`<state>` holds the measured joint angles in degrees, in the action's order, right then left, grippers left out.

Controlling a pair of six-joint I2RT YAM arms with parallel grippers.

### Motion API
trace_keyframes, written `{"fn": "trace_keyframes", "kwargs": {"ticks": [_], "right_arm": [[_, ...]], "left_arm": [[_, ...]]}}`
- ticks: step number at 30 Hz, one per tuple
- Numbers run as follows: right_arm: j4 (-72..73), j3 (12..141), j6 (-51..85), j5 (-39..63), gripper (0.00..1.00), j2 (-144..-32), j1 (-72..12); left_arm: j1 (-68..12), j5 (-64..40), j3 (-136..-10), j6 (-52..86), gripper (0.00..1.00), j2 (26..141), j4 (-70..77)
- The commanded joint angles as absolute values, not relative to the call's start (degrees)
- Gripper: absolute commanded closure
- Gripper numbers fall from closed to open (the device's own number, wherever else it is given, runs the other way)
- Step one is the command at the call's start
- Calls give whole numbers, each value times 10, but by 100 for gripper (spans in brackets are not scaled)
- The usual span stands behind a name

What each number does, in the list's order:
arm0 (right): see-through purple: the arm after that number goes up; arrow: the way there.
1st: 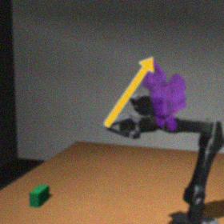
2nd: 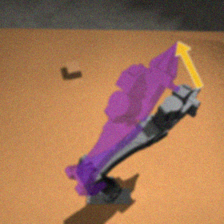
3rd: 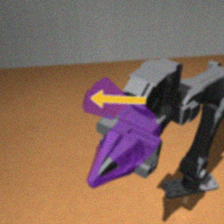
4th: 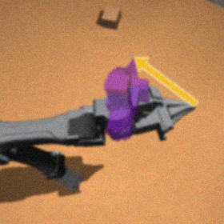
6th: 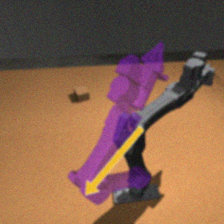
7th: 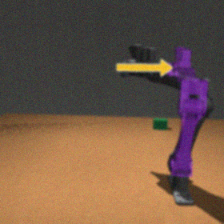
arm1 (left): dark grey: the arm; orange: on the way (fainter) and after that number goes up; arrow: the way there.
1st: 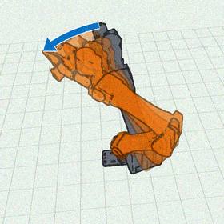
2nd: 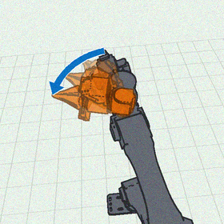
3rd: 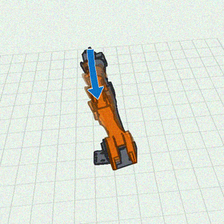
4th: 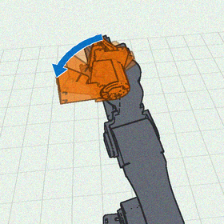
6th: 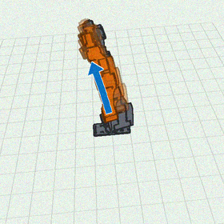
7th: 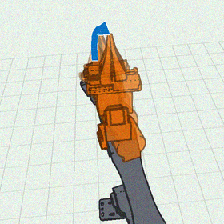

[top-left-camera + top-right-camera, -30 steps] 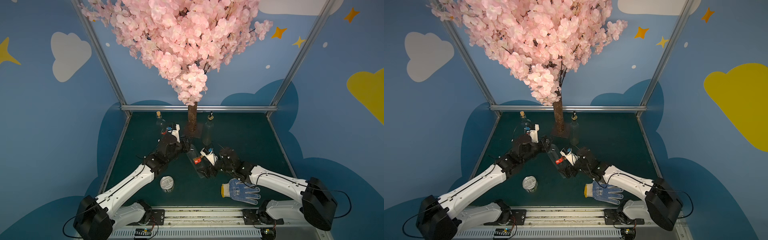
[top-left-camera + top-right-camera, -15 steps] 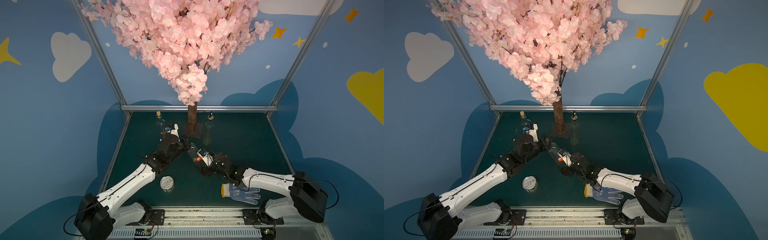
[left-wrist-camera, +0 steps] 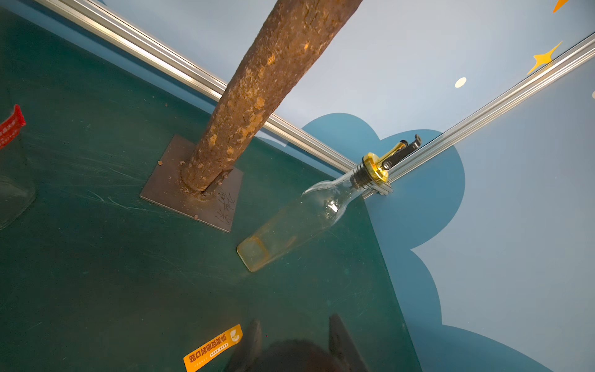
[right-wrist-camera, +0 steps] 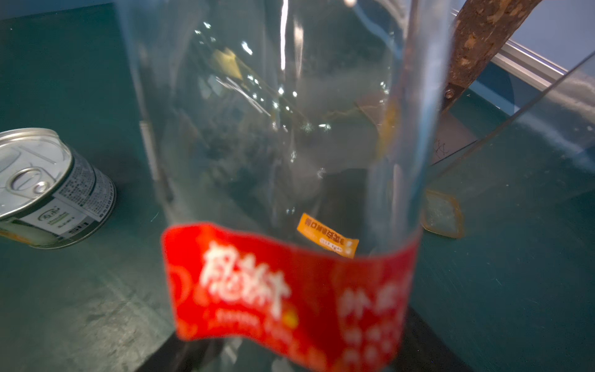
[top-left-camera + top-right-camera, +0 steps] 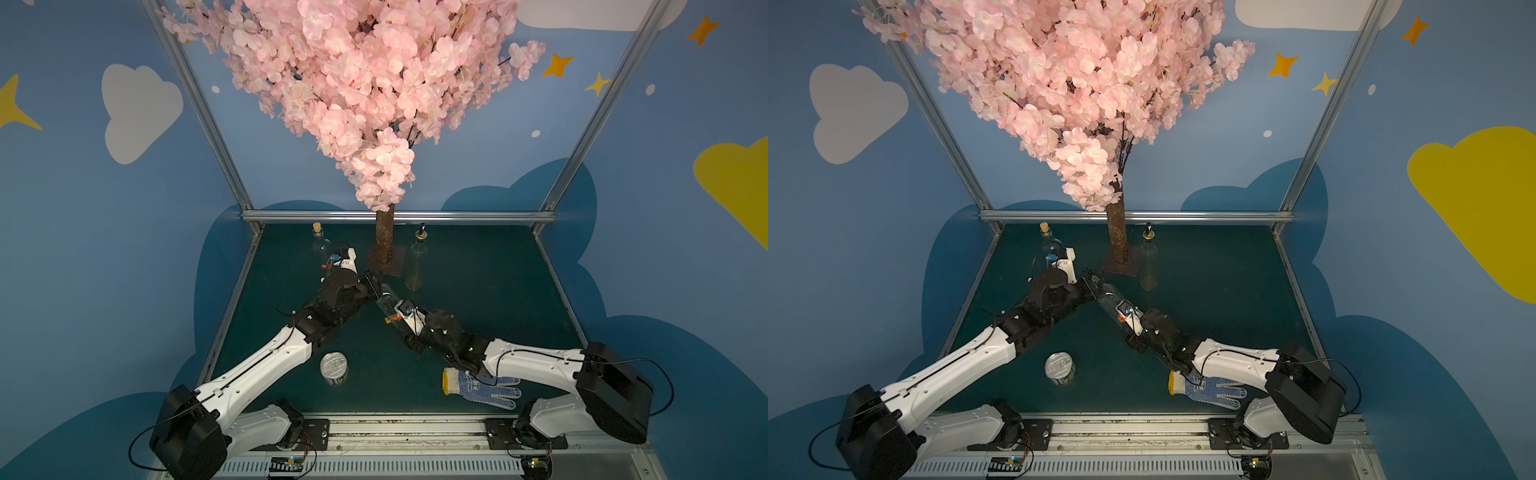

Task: Remove the label from the bottle
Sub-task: Adjust the bottle.

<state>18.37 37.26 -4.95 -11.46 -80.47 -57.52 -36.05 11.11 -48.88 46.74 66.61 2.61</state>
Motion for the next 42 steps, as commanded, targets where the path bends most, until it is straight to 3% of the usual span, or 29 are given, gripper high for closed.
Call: {"fn": "trace_keyframes", "kwargs": {"ticks": [1, 4, 6, 10, 16, 21, 25, 31, 38, 42], "right_arm": [[198, 376, -35, -128, 85, -807, -572], [185, 380, -38, -127, 100, -806, -571], [179, 382, -38, -127, 100, -802, -571], [173, 379, -32, -108, 100, -786, -566], [159, 375, -28, -14, 100, -757, -550], [147, 376, -27, 27, 100, -744, -544], [142, 376, -24, 49, 100, -740, -541], [139, 379, -17, 68, 100, -742, -534], [110, 398, -5, 82, 98, -748, -527], [76, 416, 0, 76, 58, -755, -525]], "left_arm": [[-361, 87, -508, 482, 98, 665, 69], [-358, 61, -505, 475, 98, 675, 90], [-357, 41, -497, 469, 94, 679, 115], [-357, 20, -475, 459, 76, 680, 152], [-356, -15, -455, 430, 54, 680, 196], [-354, -24, -445, 415, 51, 672, 213], [-354, -28, -440, 410, 60, 671, 221], [-354, -38, -440, 407, 94, 678, 222], [-354, -29, -453, 401, 98, 680, 187], [-355, -9, -477, 395, 98, 680, 135]]}}
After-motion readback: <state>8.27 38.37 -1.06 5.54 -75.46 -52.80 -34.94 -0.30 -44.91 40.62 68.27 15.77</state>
